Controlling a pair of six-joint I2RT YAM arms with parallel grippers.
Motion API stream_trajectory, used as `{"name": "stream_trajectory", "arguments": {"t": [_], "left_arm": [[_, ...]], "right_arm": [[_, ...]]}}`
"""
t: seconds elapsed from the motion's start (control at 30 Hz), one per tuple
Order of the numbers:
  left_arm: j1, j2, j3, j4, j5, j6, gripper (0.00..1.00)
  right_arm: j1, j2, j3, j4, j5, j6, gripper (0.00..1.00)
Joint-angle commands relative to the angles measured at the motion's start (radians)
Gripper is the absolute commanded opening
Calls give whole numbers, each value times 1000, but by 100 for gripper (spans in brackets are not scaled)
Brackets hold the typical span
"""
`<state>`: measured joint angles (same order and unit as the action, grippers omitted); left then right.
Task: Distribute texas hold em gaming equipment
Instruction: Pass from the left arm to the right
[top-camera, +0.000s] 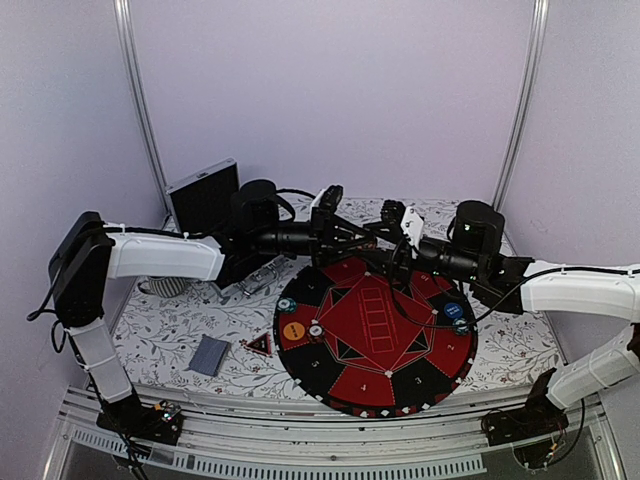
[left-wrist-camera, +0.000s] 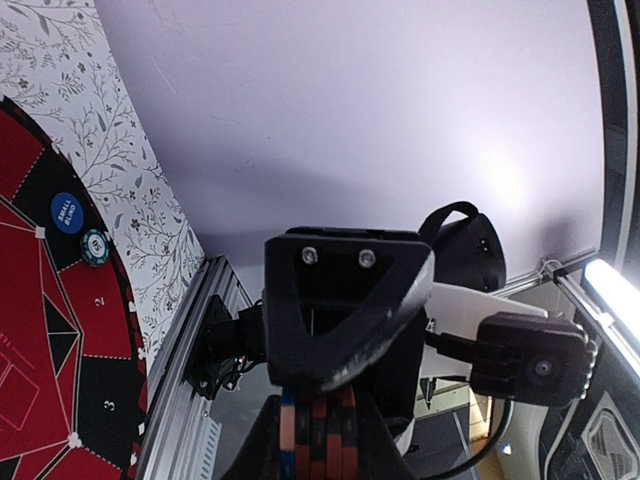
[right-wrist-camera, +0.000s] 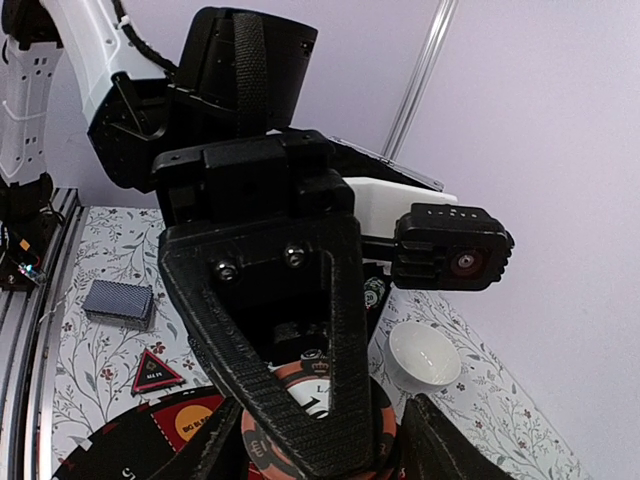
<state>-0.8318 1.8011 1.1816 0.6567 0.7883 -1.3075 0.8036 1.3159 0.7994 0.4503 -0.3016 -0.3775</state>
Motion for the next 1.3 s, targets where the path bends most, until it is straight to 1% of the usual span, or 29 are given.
{"name": "stream_trajectory", "arguments": {"t": [0.0,0.1,0.3,0.37,0.4,0.47,0.53,0.7,0.8,1.03,1.17,1.27], "left_arm": [[-13,-12,33,13,30,15,0],[-12,-12,35,14,32,14,0],[-11,-5,38,19,38,8,0],[-11,-1,42,20,41,7,7],[-12,0,44,22,43,6,11],[-11,5,46,21,45,2,19],[-10,7,46,23,46,1,22],[-12,6,42,21,46,-1,29],[-10,4,37,22,44,1,31],[-3,6,24,12,37,1,43],[1,7,18,-1,32,7,45],[1,9,22,-11,31,15,50]], "right_arm": [[-19,11,27,15,19,21,43],[-19,11,29,5,16,16,34],[-21,12,37,-26,23,19,23],[-20,14,40,-32,27,20,20],[-20,15,41,-34,26,20,16],[-21,18,50,-40,22,21,11],[-21,20,60,-45,17,21,7],[-21,25,68,-46,7,22,4],[-21,26,69,-47,6,27,4],[-20,10,63,-52,0,47,4],[-20,2,64,-56,-9,55,3],[-21,0,62,-58,-12,61,3]]}}
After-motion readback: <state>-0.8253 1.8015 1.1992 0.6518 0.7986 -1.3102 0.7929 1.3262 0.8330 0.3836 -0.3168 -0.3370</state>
